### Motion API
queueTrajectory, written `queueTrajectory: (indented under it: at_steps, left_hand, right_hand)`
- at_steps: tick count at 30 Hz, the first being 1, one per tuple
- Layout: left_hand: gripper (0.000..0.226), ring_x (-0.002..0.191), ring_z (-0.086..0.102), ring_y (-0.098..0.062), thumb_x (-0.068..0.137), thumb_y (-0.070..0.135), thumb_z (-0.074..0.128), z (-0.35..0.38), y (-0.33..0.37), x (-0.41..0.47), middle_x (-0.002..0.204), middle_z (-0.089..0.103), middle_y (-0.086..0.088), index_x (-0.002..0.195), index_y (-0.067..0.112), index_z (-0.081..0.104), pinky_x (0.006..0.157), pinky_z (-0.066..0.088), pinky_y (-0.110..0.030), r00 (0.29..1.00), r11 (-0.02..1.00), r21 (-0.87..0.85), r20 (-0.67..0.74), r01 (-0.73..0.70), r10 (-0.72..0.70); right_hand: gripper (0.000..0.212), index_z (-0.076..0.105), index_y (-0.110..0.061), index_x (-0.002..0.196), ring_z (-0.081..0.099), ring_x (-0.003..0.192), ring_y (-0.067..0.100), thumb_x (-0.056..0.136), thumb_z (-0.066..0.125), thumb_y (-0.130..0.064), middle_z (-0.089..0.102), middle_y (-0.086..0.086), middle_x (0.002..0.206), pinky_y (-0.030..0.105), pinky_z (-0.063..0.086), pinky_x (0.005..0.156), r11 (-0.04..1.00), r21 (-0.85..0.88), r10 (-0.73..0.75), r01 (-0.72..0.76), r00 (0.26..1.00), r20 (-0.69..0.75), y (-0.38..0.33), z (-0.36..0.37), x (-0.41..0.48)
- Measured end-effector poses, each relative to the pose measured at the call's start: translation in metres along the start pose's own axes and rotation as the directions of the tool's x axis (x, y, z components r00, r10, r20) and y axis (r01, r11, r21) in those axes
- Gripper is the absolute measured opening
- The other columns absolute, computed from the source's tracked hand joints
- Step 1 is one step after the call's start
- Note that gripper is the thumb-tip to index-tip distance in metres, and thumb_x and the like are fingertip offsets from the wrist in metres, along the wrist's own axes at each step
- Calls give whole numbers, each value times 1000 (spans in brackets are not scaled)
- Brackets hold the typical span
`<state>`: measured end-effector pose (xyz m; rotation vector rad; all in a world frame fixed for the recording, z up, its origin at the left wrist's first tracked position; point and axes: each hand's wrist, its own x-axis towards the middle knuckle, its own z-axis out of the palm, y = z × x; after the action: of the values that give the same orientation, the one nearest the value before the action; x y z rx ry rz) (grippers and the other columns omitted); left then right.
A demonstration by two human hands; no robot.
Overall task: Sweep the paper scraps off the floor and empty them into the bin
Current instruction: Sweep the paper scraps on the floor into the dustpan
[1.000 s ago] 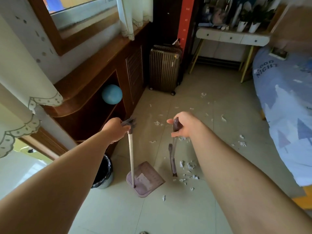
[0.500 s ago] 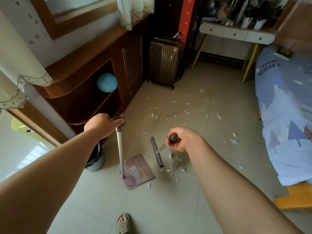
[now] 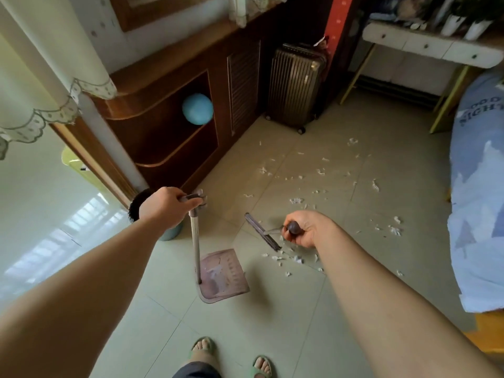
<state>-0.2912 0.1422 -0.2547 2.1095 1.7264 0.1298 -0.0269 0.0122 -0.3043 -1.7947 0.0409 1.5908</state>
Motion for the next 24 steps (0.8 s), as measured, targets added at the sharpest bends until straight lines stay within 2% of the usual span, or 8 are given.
queueTrajectory:
  at_steps: [4, 6, 14, 17, 18, 20, 22, 24]
  left_hand:
    - [47, 52, 53, -17, 83, 60, 65, 9, -13, -9, 56, 57, 1, 59, 20, 61, 49, 36, -26, 1000, 1000, -21, 1, 12, -12]
    - [48, 52, 53, -17, 82, 60, 66, 13, -19, -12, 56, 57, 1, 57, 20, 59, 50, 38, -27, 1000, 999, -34, 10, 22, -21]
    - [42, 56, 54, -16, 83, 55, 68, -2, -55, -16, 60, 59, 1, 59, 21, 63, 52, 38, -27, 997, 998, -56, 77, 27, -22]
    - [43, 60, 58, -18, 83, 58, 67, -17, -72, -11, 64, 64, -3, 68, 18, 70, 54, 40, -28, 995, 998, -43, 87, 43, -39]
    - [44, 60, 59, -18, 82, 59, 66, -24, -79, -10, 65, 65, -4, 70, 17, 71, 55, 40, -28, 995, 998, -38, 87, 51, -48]
    - [43, 61, 60, -18, 82, 59, 67, -35, -91, -5, 64, 64, -1, 70, 18, 72, 56, 41, -28, 994, 997, -39, 91, 65, -62]
    - [44, 66, 63, -19, 81, 61, 66, -44, -103, 1, 67, 67, -1, 72, 19, 72, 57, 43, -28, 993, 997, -26, 95, 72, -69]
    - [44, 70, 65, -20, 82, 62, 65, -49, -110, 5, 72, 68, -3, 74, 19, 72, 59, 45, -29, 993, 997, -5, 85, 77, -76]
  right_hand:
    - [29, 38, -6, 66, 32, 52, 11, 92, 32, 6, 35, 8, 64, 11, 34, 29, 999, 45, -7, 8, 1000, -20, 19, 6, 7]
    - [31, 38, -6, 65, 32, 53, 12, 92, 31, 7, 34, 8, 64, 11, 35, 29, 997, 71, -17, 18, 1000, -20, 27, 11, 8]
    - [31, 40, -5, 65, 35, 56, 16, 91, 32, 10, 36, 8, 68, 12, 35, 29, 967, 241, -89, 78, 995, 36, 34, 69, -11]
    - [29, 43, -3, 65, 47, 60, 19, 91, 35, 8, 44, 12, 70, 16, 46, 35, 942, 330, -98, 58, 989, 107, 36, 96, -14]
    - [27, 44, -1, 66, 52, 58, 22, 90, 35, 7, 47, 14, 69, 19, 49, 37, 947, 319, -77, 34, 989, 123, 37, 105, -13]
    - [22, 46, 2, 74, 52, 41, 21, 90, 31, 3, 48, 16, 69, 19, 48, 35, 974, 217, 32, -64, 988, 149, 40, 123, -5]
    - [21, 45, 0, 86, 40, 25, 13, 91, 25, -2, 43, 12, 69, 13, 34, 27, 988, 99, 106, -118, 987, 121, 43, 145, 7]
    - [22, 45, -3, 89, 33, 21, 9, 91, 23, -2, 39, 9, 67, 12, 24, 24, 994, 45, 91, -96, 990, 112, 46, 166, 22]
